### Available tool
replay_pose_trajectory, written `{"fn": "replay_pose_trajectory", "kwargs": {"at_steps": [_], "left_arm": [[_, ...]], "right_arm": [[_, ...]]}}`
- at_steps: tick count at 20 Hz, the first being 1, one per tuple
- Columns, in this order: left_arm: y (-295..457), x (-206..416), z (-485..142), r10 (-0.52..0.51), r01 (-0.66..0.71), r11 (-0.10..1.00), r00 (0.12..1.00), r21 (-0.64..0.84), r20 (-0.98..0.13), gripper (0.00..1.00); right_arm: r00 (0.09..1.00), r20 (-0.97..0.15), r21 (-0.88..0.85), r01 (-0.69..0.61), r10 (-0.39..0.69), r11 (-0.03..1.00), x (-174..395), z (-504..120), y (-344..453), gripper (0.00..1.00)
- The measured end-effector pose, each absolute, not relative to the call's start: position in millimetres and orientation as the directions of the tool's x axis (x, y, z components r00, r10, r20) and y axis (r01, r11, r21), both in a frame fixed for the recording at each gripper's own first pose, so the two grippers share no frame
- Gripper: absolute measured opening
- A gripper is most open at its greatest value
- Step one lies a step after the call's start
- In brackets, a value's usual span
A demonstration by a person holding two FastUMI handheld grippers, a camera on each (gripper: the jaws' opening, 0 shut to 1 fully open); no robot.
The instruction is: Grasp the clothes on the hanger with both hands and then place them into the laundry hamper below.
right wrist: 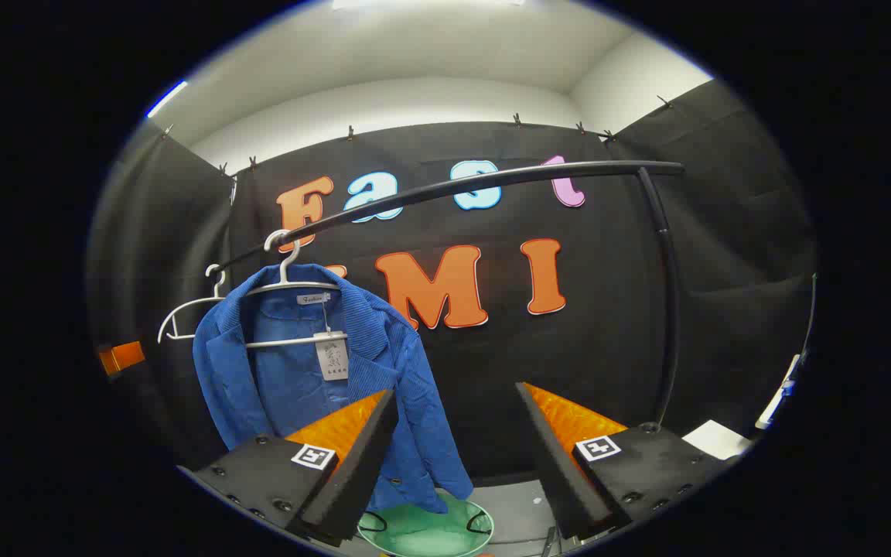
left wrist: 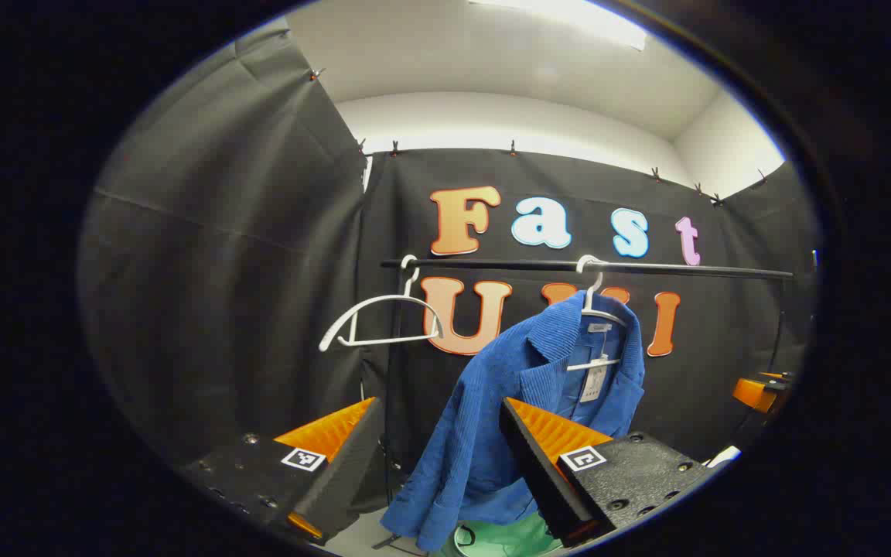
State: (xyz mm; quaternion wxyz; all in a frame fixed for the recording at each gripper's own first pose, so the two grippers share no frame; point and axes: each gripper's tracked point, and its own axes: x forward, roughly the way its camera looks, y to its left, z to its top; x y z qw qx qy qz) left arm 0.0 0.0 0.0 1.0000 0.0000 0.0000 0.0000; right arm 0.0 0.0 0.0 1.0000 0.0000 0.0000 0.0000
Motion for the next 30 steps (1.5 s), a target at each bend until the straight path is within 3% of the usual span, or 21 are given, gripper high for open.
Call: {"fn": "replay_pose_trajectory", "kwargs": {"at_steps": [1,5,11,18,21,26,27,30], "left_arm": [[-3,4,-3,-0.035,0.035,0.999,0.999,-0.021,-0.008,0.93],[-1,15,-4,-0.138,0.136,0.988,0.99,-0.069,-0.027,0.95],[7,22,13,-0.148,0.147,0.979,0.989,-0.139,-0.001,0.95],[7,23,6,-0.109,0.108,0.991,0.994,-0.082,-0.01,0.92],[-14,23,0,-0.109,0.107,0.99,0.994,-0.089,-0.016,0.95],[-48,28,-12,-0.05,0.048,0.996,0.998,-0.079,-0.03,0.92],[-52,28,-14,-0.035,0.032,0.997,0.999,-0.077,-0.029,0.92],[-66,32,-17,0.005,-0.006,0.998,1.0,-0.061,-0.022,0.95]], "right_arm": [[1.0,0.002,-0.006,0.018,-0.018,1.0,-1,-4,4,0.97],[0.997,0.021,0.001,0.08,-0.08,0.997,-15,-9,16,0.98],[0.994,0.028,-0.026,0.103,-0.102,0.994,-23,-6,20,0.97],[0.996,0.03,0.001,0.081,-0.081,0.997,-8,-7,13,0.98],[0.999,0.025,0.013,0.045,-0.045,0.999,12,-6,4,0.98],[0.998,-0.017,0.025,-0.063,0.064,0.998,53,-7,-2,0.98],[0.996,-0.021,0.029,-0.091,0.092,0.995,60,-6,0,0.93],[0.983,-0.041,0.036,-0.176,0.177,0.984,83,-12,11,1.0]]}}
